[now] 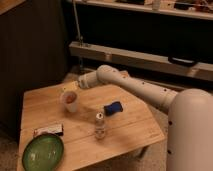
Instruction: Place the pepper in the ceramic cup
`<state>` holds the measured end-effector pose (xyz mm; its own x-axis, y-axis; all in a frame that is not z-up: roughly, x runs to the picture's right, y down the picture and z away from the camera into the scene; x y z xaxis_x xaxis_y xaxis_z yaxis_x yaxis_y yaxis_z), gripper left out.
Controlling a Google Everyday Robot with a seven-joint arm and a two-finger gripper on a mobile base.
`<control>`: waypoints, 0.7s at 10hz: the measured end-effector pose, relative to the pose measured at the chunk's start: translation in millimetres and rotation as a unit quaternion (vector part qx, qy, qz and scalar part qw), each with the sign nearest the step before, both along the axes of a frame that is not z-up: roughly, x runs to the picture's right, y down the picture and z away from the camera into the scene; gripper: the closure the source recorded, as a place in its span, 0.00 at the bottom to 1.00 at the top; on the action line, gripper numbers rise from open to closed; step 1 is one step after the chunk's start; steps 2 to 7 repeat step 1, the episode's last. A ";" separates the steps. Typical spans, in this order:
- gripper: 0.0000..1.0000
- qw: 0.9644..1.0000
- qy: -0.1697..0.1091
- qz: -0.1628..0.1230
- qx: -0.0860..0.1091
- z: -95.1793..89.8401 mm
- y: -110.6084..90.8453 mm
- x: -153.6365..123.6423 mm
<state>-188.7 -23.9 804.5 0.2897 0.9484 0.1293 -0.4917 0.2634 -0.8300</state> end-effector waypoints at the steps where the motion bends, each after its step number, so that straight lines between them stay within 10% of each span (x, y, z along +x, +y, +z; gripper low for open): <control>1: 0.20 1.000 0.000 -0.006 -0.003 -0.9 -2.5 3.4; 7: 0.20 1.000 0.000 -0.006 -0.003 -0.9 -2.5 3.4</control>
